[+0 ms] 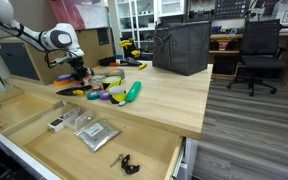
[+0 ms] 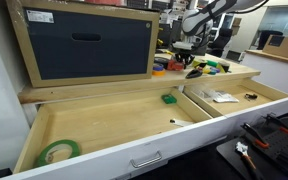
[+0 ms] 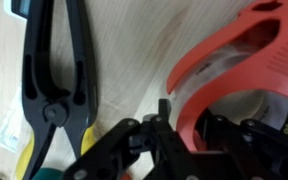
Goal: Put the tape and tape dispenser into the drawer
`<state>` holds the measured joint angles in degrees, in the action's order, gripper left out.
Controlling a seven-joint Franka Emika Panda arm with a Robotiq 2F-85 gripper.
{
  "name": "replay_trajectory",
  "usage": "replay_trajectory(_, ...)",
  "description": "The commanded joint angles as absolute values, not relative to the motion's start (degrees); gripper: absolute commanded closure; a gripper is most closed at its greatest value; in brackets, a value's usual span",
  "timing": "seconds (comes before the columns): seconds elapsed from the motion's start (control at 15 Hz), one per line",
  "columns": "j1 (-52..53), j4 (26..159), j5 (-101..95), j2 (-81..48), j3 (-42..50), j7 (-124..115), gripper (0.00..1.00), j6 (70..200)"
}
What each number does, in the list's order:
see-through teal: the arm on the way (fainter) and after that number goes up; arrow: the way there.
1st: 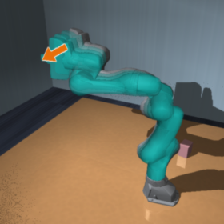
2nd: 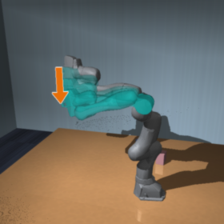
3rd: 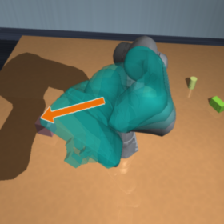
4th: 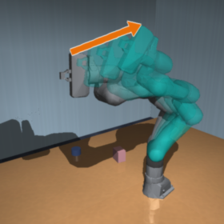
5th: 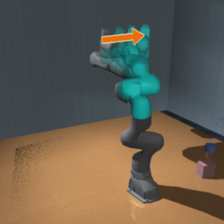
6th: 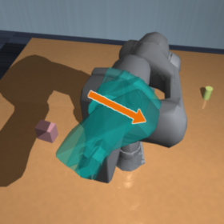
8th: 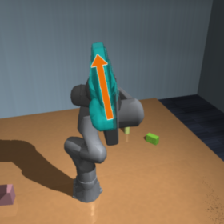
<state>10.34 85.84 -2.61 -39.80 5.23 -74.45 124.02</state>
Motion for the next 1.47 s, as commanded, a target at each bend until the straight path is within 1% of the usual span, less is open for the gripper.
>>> replay_trajectory(0.0,11.0,85.4,-4.5,-39.1,5.7,-74.4,0.95,122.8)
replay_trajectory(0.13,11.1,86.2,-5.7,-38.4,5.5,-72.0,0.94,122.1)
replay_trajectory(0.27,11.3,87.2,-6.8,-37.5,5.3,-69.6,0.95,122.0)
replay_trajectory(0.93,11.4,94.3,-11.8,-29.7,5.1,-61.1,0.94,124.3)
replay_trajectory(1.4,9.7,97.5,-11.5,-23.5,4.4,-52.5,0.94,122.0)
